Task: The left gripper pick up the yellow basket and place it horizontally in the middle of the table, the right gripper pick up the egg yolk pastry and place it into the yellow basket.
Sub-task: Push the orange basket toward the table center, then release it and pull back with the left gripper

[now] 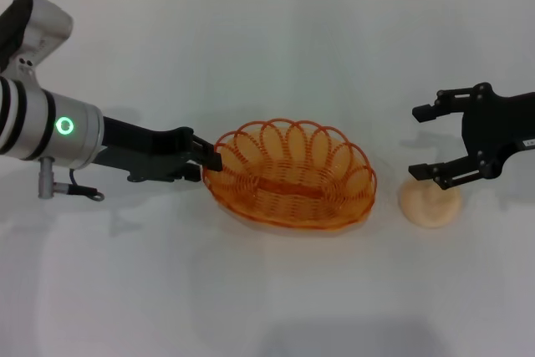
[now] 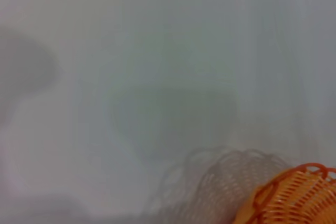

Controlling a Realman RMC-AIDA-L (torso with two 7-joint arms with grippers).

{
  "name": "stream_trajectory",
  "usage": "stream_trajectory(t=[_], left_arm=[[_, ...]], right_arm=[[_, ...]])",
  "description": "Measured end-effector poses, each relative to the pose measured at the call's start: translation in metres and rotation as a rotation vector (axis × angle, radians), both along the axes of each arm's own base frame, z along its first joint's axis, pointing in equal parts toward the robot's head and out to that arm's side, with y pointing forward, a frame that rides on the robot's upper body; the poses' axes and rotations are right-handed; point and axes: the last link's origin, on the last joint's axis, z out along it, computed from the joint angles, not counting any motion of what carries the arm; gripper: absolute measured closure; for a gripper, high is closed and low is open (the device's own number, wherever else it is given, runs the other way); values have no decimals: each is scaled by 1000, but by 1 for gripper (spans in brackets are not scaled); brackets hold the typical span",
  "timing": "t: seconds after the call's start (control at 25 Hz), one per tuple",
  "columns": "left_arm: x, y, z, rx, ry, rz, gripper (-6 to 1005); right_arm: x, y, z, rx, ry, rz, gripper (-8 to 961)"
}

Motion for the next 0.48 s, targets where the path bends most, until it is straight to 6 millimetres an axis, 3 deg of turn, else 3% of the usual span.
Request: stream_trajectory(t=[0.16,0.28,0.48], left_arm=[[-1,-2,1,-4,-2,-2,678],[1,-2,8,14,1,-21,481],[5,-4,35,57,-6,-49,349]], right_arm=[[1,-1,0,-1,2,-4,126],[2,-2,0,-2,4,-11,127],[2,-2,-1,-2,13,-20,127]])
